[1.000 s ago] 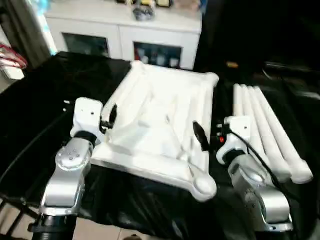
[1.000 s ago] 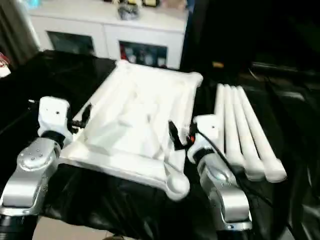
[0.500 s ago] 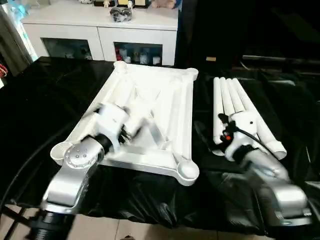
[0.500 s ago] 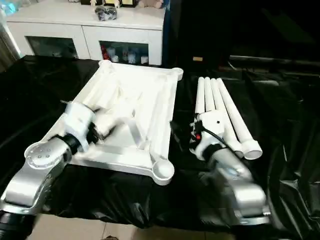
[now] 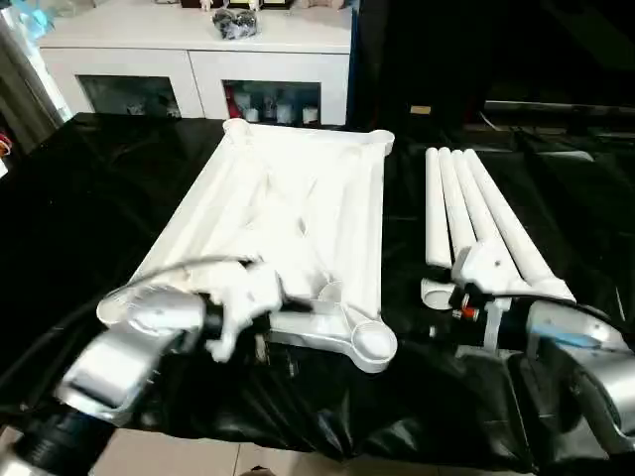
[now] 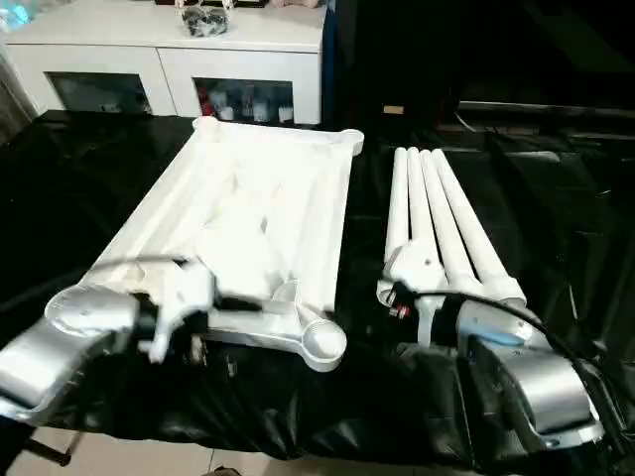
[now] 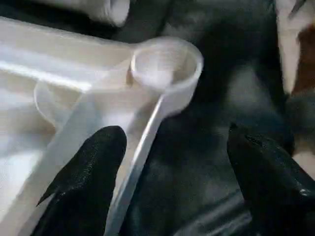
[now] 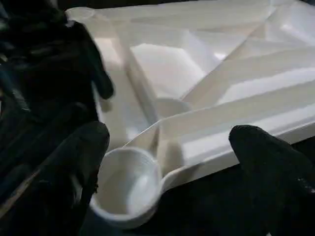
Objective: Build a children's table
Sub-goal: Move table base
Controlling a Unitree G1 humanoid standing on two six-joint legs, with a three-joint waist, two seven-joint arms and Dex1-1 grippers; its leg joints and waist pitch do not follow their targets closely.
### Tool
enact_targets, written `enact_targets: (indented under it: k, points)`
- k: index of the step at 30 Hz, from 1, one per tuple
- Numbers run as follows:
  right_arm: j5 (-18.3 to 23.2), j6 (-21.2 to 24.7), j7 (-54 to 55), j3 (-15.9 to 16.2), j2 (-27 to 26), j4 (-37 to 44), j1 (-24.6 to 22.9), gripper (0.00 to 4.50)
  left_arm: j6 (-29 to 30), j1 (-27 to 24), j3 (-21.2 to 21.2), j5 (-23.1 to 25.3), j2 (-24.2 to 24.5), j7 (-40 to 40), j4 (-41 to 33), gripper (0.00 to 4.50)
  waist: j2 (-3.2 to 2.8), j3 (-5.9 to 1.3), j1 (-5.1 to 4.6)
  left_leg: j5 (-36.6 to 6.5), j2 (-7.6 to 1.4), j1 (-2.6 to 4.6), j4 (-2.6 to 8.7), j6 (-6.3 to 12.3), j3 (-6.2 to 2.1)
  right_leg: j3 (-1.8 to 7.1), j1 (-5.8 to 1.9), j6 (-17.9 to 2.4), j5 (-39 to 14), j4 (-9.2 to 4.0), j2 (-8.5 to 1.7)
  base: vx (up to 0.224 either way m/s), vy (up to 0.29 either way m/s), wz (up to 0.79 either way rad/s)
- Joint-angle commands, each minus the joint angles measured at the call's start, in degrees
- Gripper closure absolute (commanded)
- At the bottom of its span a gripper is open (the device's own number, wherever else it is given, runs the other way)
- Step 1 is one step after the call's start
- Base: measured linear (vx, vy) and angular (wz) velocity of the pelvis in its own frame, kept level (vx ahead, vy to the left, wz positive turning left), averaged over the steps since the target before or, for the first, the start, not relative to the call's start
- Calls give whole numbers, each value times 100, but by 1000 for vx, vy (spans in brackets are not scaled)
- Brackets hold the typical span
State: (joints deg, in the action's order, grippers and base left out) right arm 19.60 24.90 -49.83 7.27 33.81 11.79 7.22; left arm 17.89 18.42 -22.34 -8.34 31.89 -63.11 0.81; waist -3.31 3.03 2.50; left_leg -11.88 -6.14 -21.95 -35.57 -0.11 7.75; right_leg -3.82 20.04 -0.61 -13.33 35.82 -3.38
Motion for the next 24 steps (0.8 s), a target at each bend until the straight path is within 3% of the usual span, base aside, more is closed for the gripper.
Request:
enact_targets:
  k: [1,4,12,24]
  points:
    - [-8,24,22,-28,-6,155,-4,9,-305,126,-91,285,-68,110,267,112,8,-278,3,-1668,-710,115,544,151,-271,414,-159,-1462,-876,-472,-686,0,0,0]
    - [99,116,-41,-45,36,303,-95,9,-312,245,-180,426,-118,187,560,138,-12,-287,22,-1538,-731,112,536,137,-210,408,-147,-1407,-950,-479,-688,0,0,0]
    - [309,333,-295,-23,222,507,-178,9,-371,378,-258,432,-165,-32,821,207,-13,-294,8,-1383,-750,98,534,209,-188,397,-140,-1481,-737,-453,-681,0,0,0]
    - [150,503,-616,317,603,723,-145,9,-903,912,-487,820,-197,-336,1781,305,1,-297,44,-1389,-769,109,535,191,-180,410,-140,-1468,-807,-471,-704,0,0,0]
